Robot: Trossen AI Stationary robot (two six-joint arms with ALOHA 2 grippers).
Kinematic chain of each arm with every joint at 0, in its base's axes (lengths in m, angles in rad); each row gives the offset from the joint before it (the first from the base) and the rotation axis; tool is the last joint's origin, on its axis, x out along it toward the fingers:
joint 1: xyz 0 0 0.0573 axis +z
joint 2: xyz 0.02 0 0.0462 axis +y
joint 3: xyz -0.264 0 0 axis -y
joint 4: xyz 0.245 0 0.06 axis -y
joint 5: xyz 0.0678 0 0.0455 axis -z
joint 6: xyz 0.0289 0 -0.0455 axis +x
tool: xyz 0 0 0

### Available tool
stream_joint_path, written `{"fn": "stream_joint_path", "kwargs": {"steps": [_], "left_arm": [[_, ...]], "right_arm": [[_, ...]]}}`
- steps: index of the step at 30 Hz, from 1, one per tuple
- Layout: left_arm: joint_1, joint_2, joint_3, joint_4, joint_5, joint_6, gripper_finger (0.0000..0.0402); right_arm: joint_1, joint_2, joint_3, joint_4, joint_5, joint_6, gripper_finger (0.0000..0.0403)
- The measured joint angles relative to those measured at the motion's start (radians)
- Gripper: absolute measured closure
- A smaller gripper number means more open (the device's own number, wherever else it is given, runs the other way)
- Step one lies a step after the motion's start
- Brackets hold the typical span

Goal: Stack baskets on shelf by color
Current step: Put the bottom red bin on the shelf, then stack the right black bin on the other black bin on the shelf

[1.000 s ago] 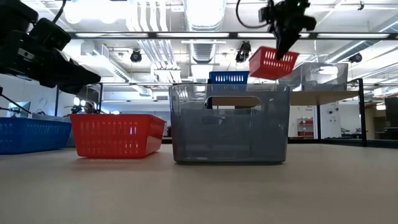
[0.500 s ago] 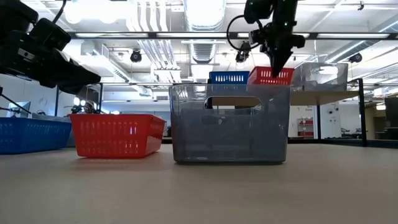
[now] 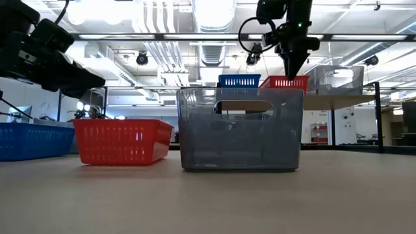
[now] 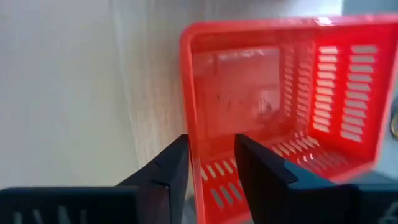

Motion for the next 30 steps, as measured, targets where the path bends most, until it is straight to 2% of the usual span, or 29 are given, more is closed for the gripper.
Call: {"fn": "stream_joint_path", "kwargs": {"steps": [7, 13, 18, 22, 27, 30], "left_arm": [[0.000, 0.000, 0.000, 0.000, 0.000, 0.000, 0.0379], [0.000, 0.000, 0.000, 0.000, 0.000, 0.000, 0.0379], [0.000, 0.001, 0.000, 0.000, 0.000, 0.000, 0.0379], [0.000, 0.000, 0.000, 0.000, 0.000, 0.000, 0.0379], [0.000, 0.000, 0.000, 0.000, 0.000, 0.000, 0.0379], [0.000, 0.000, 0.000, 0.000, 0.000, 0.000, 0.0379]], "right_arm": [[0.048, -0.063, 0.017, -0.035, -0.005, 0.176, 0.0276], [0.277, -0.143, -0.068, 0.045, -0.016, 0.393, 0.0296], [0.541, -0.201, -0.247, 0.306, -0.009, 0.537, 0.0314], [0.718, -0.210, -0.407, 0.593, -0.009, 0.623, 0.0328], [0.867, -0.171, -0.554, 0.979, -0.013, 0.686, 0.0340], [0.913, -0.131, -0.573, 1.113, -0.017, 0.695, 0.0344]]}}
